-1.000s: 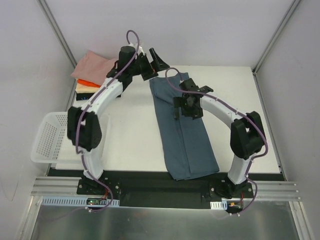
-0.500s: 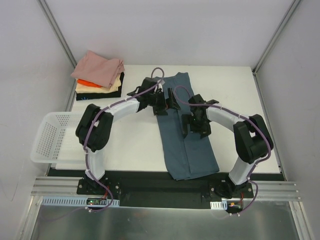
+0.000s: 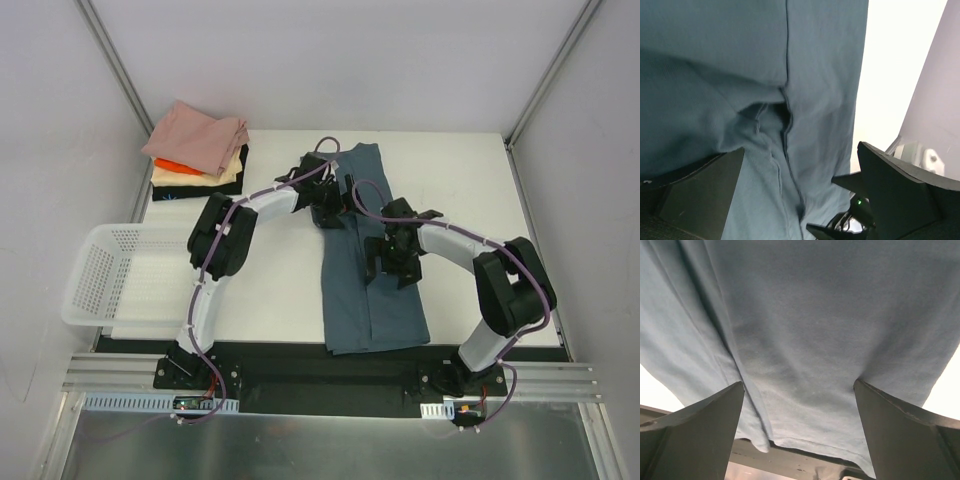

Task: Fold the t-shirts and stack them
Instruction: Fold the tshirt

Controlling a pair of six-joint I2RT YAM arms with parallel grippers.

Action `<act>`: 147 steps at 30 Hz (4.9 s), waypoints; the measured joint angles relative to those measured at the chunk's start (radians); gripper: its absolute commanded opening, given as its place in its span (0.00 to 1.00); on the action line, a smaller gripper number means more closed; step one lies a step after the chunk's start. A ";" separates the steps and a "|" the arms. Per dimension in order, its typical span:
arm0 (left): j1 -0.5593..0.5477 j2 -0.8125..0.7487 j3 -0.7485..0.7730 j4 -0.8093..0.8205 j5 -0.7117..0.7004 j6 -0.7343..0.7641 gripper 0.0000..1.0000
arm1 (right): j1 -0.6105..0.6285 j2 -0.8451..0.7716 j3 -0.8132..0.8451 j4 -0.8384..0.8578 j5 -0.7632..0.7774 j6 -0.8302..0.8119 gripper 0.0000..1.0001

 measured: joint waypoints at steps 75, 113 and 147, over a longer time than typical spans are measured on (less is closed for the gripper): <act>-0.156 -0.654 -0.931 -0.084 0.019 -0.076 0.24 | -0.117 -0.546 -0.431 0.020 -0.144 0.074 0.81; -0.211 -0.837 -1.082 -0.074 0.087 -0.144 0.00 | -0.039 -0.552 -0.644 0.184 -0.468 0.146 0.03; -0.178 -1.003 -0.824 -0.235 0.134 -0.014 0.00 | 0.003 -0.724 -0.151 -0.203 -0.300 0.020 0.02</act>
